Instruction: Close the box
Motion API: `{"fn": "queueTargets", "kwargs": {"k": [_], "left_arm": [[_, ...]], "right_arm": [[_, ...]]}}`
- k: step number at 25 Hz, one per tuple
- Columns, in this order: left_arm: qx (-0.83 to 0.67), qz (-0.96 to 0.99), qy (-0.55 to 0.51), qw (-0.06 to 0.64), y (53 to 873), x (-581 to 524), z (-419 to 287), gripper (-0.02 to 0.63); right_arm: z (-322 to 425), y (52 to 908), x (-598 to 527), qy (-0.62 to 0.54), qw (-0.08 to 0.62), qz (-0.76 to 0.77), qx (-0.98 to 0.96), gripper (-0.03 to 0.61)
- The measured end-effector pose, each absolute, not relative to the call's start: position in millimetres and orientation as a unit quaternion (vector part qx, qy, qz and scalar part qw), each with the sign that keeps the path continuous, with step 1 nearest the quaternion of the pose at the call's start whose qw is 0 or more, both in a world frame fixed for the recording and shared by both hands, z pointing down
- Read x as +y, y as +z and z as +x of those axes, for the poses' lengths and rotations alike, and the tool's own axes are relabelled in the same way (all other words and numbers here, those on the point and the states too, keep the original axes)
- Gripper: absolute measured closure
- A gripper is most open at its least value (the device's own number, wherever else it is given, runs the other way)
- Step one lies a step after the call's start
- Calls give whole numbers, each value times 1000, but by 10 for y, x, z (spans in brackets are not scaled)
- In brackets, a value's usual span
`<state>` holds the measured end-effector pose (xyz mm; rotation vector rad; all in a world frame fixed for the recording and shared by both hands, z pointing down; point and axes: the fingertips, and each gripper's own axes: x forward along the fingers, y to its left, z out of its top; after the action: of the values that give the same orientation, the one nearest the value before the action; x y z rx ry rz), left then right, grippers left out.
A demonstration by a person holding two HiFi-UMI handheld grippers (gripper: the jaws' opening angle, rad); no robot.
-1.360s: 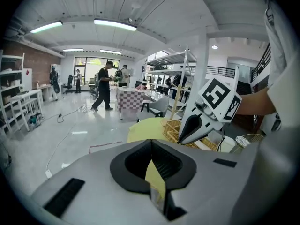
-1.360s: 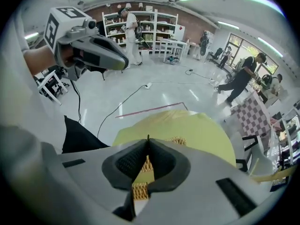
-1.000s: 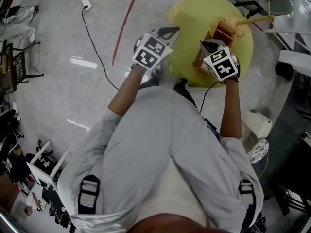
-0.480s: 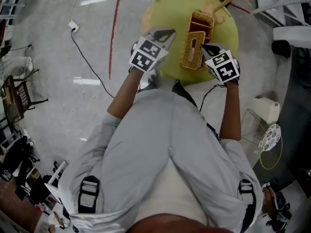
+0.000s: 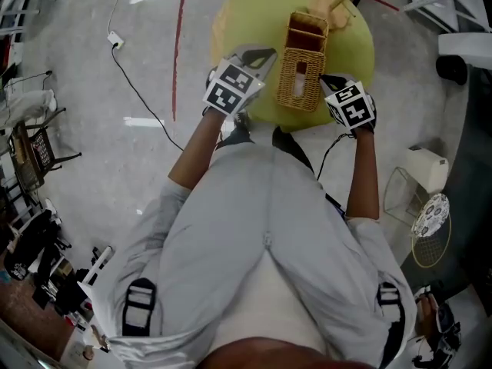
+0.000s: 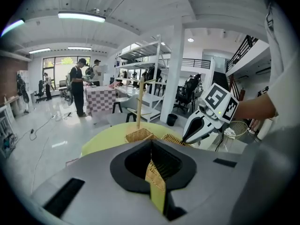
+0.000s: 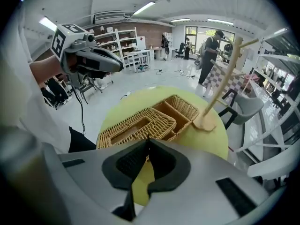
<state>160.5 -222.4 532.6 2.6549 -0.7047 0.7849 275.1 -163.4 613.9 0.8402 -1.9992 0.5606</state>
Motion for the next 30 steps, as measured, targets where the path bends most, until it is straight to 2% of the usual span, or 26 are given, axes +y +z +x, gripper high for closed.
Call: {"fn": "queueTargets", "kwargs": {"k": [12, 20, 24, 27, 30], "left_arm": [[-264, 900, 307, 158, 5582, -2231, 1803, 584], [-288, 889, 313, 168, 5630, -2126, 1766, 584], [-290, 891, 307, 168, 5594, -2099, 1760, 584], [-286, 895, 299, 164, 5550, -2108, 1764, 584], [-281, 901, 293, 154, 5482, -2133, 1751, 584]], "right_arm": [[2883, 6676, -1622, 253, 435, 285, -816, 540], [2844, 6692, -1575, 265, 415, 267, -829, 538], [2858, 6656, -1576, 266, 414, 270, -828, 523], [2866, 6553, -1615, 262, 403, 279, -831, 463], [2862, 6368, -1691, 255, 385, 299, -835, 457]]}}
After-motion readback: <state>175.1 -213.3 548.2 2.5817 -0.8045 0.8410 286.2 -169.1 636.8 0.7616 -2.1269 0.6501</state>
